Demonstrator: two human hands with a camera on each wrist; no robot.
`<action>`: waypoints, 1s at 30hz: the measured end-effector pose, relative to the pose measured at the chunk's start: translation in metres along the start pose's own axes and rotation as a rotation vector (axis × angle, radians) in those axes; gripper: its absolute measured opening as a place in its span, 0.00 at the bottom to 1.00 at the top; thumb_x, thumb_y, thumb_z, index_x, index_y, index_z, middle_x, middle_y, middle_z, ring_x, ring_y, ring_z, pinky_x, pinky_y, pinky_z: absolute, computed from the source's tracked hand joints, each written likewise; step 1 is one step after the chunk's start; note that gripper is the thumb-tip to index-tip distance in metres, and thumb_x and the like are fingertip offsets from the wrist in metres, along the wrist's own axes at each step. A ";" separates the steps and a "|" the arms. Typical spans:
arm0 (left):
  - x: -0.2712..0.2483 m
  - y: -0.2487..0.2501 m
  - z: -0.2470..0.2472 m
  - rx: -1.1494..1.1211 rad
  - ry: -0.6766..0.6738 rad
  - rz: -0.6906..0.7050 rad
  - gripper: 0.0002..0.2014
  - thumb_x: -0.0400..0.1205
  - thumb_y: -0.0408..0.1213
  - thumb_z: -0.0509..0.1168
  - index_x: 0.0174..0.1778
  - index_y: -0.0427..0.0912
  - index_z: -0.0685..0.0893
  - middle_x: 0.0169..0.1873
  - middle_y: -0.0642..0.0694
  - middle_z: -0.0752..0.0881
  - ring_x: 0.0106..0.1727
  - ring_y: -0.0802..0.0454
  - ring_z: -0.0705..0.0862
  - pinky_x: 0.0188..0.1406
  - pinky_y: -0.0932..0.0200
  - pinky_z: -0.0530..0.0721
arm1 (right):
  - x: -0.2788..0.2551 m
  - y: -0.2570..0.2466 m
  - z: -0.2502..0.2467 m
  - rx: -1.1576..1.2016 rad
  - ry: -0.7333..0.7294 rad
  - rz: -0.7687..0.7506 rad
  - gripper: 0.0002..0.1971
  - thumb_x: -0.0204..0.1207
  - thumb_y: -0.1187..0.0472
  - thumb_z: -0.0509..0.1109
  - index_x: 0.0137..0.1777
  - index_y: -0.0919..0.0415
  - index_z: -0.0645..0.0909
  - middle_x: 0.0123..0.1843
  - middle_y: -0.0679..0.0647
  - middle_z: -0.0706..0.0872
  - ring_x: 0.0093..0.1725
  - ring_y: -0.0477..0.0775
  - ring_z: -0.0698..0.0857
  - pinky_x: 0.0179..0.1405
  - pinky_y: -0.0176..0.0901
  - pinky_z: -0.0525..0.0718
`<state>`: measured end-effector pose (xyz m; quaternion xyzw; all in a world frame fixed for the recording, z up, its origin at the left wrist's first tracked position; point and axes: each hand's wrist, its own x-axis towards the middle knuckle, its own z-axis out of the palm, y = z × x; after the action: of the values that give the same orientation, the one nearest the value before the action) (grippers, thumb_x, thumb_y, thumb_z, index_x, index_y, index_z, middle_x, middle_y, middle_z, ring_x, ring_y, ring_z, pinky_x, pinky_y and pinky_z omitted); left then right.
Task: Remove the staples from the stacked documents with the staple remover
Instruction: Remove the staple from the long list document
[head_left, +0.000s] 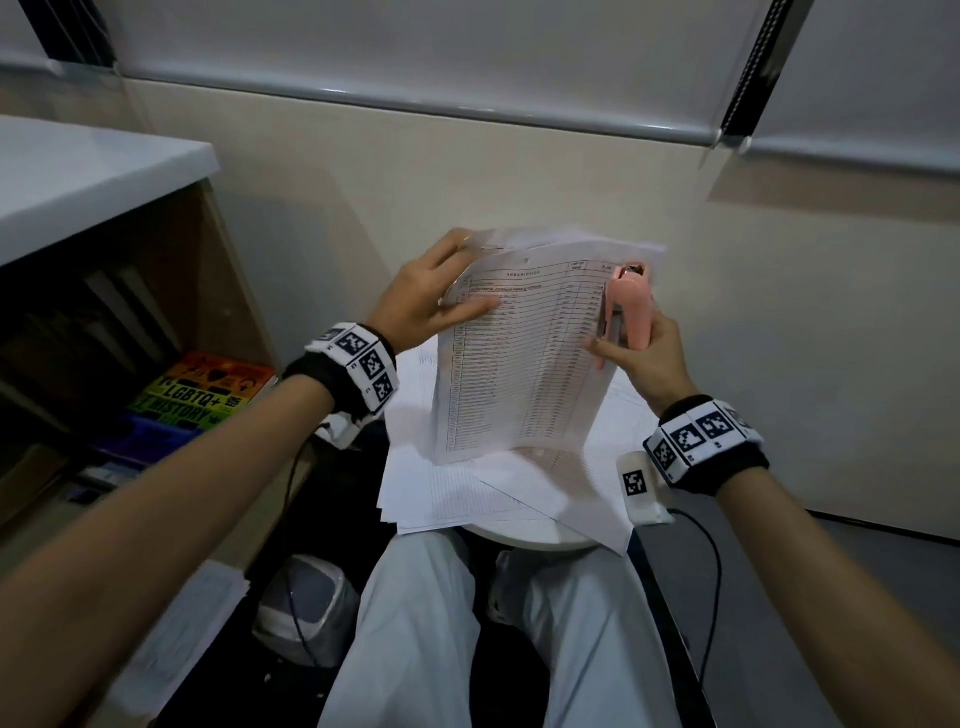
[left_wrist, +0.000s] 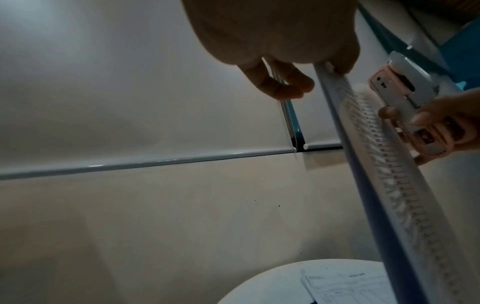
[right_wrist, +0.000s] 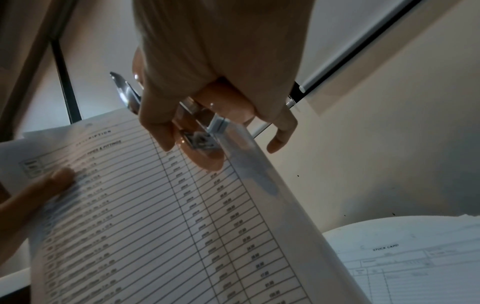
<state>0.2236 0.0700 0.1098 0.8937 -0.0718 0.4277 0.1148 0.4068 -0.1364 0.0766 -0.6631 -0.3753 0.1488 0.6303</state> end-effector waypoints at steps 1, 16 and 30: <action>0.002 -0.001 -0.002 0.014 -0.031 0.005 0.22 0.79 0.40 0.71 0.64 0.30 0.79 0.57 0.38 0.79 0.54 0.49 0.81 0.53 0.59 0.85 | 0.000 0.000 -0.001 -0.009 -0.010 -0.007 0.31 0.65 0.74 0.79 0.69 0.71 0.75 0.60 0.63 0.86 0.54 0.49 0.88 0.51 0.37 0.88; -0.018 0.014 0.017 -0.125 0.154 -0.190 0.22 0.72 0.40 0.77 0.56 0.28 0.86 0.49 0.42 0.87 0.49 0.57 0.83 0.53 0.72 0.82 | -0.003 0.009 0.004 0.059 0.094 0.046 0.19 0.66 0.74 0.78 0.57 0.70 0.80 0.42 0.52 0.86 0.43 0.50 0.86 0.48 0.42 0.87; 0.005 0.016 0.021 -0.263 0.435 -0.521 0.24 0.84 0.51 0.58 0.40 0.28 0.75 0.34 0.35 0.76 0.36 0.38 0.76 0.35 0.51 0.78 | 0.001 -0.017 0.013 0.090 0.078 -0.006 0.19 0.65 0.72 0.79 0.56 0.73 0.80 0.49 0.65 0.87 0.48 0.59 0.87 0.51 0.49 0.89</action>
<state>0.2384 0.0487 0.1034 0.7477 0.1299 0.5515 0.3464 0.3934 -0.1280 0.0910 -0.6385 -0.3452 0.1376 0.6740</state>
